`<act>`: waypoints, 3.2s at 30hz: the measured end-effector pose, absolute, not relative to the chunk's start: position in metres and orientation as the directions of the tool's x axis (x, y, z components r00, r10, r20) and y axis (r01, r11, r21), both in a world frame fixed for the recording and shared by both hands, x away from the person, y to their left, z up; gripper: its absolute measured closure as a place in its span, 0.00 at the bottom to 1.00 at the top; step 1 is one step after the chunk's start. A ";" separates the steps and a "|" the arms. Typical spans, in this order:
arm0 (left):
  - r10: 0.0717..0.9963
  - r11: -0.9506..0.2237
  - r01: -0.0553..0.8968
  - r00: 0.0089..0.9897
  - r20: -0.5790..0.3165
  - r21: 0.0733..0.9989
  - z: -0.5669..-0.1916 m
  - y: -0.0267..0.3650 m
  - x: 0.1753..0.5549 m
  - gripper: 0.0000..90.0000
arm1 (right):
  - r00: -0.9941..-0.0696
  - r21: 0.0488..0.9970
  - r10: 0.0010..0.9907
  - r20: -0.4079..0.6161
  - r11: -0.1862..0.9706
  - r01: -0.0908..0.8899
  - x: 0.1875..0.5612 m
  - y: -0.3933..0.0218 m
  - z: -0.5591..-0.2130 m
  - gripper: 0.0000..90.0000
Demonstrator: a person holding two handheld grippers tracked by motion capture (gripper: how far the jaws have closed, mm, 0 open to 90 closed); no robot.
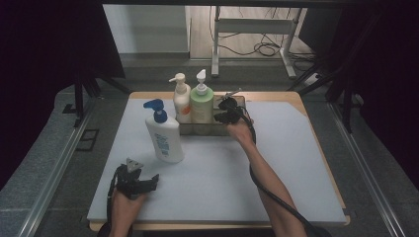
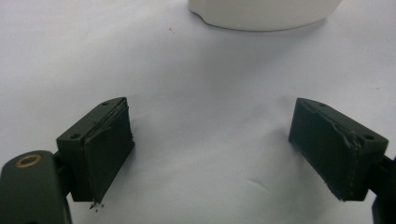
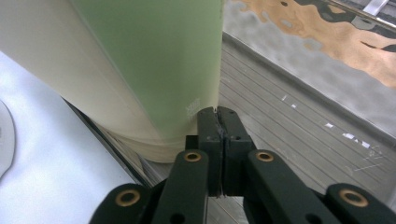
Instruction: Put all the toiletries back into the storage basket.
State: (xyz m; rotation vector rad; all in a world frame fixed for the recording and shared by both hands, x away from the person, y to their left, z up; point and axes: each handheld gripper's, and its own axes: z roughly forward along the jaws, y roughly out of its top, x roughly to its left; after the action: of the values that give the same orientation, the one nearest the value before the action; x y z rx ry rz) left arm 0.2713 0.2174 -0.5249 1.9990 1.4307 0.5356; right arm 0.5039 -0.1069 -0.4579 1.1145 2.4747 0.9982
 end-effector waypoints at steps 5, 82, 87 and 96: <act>0.943 -0.225 0.693 0.332 -0.026 0.685 -0.525 0.217 0.271 0.14 | -0.683 0.687 0.729 0.053 0.469 0.555 0.502 -0.111 -0.455 0.92; 0.943 -0.225 0.691 0.332 -0.025 0.687 -0.525 0.217 0.271 0.15 | -0.741 0.760 0.665 -0.093 0.528 0.378 0.375 -0.188 -0.427 0.00; 0.943 -0.227 0.691 0.333 -0.023 0.686 -0.525 0.217 0.271 0.15 | -0.736 0.760 0.671 -0.089 0.523 0.385 0.362 -0.198 -0.435 0.00; 0.943 -0.222 0.689 0.332 -0.028 0.690 -0.523 0.215 0.270 0.20 | -0.719 0.762 0.692 -0.062 0.498 0.414 0.345 -0.217 -0.453 0.00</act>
State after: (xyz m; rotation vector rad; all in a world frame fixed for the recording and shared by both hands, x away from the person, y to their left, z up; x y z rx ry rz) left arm 0.2703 0.2155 -0.5234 1.9924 1.4280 0.5391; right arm 0.3453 -0.2174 -0.4528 0.9220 2.3852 1.0710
